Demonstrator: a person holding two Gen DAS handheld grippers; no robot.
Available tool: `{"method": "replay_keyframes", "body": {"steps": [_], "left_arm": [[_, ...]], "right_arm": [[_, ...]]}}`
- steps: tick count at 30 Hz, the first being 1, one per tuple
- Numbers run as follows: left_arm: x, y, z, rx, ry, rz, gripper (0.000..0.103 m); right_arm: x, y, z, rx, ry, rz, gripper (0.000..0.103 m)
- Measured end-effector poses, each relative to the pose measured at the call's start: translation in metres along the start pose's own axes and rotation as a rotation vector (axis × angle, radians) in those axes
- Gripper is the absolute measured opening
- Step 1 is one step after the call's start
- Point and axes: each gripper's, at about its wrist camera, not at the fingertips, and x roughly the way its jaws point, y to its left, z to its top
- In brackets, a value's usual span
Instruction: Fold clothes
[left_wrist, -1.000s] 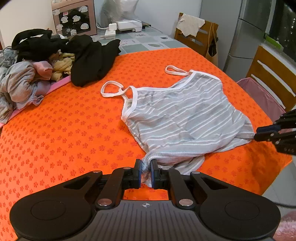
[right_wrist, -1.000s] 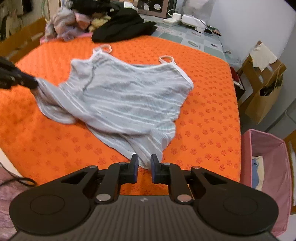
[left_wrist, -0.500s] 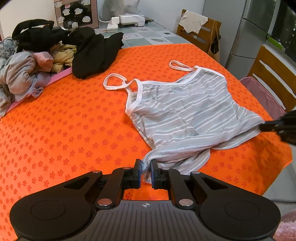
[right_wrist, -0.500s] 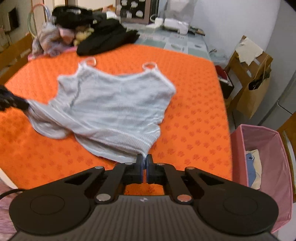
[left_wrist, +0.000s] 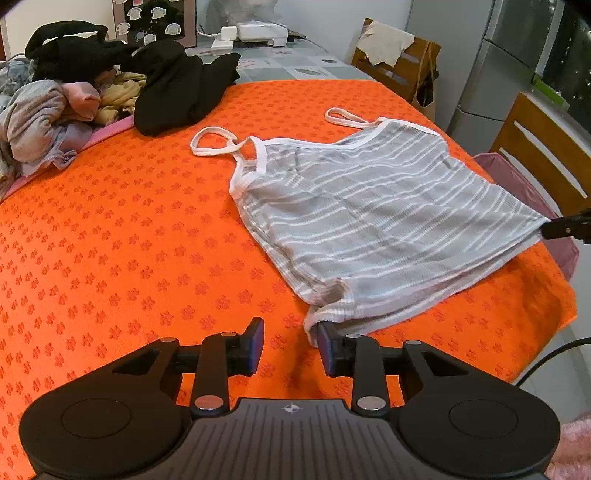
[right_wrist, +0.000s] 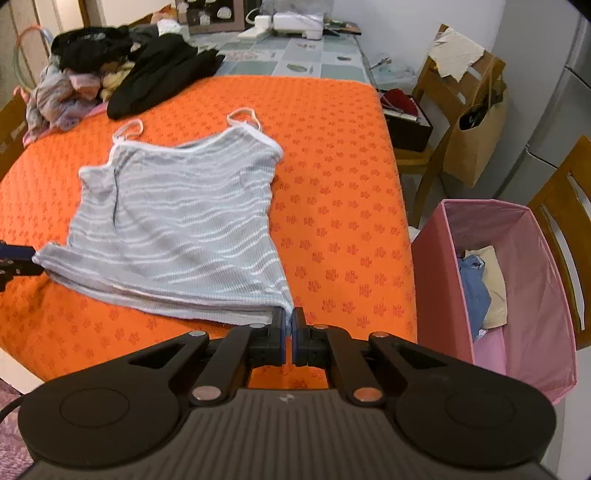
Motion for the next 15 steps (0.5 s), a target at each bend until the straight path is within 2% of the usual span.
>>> {"method": "replay_keyframes", "body": {"steps": [9, 15], "left_arm": [[0.002, -0.035, 0.001, 0.101, -0.058, 0.035, 0.035], [0.004, -0.059, 0.001, 0.176, -0.082, 0.103, 0.035]], "right_arm": [[0.016, -0.005, 0.005, -0.031, 0.045, 0.041, 0.004], [0.019, -0.008, 0.006, -0.04, 0.041, 0.061, 0.004]]}}
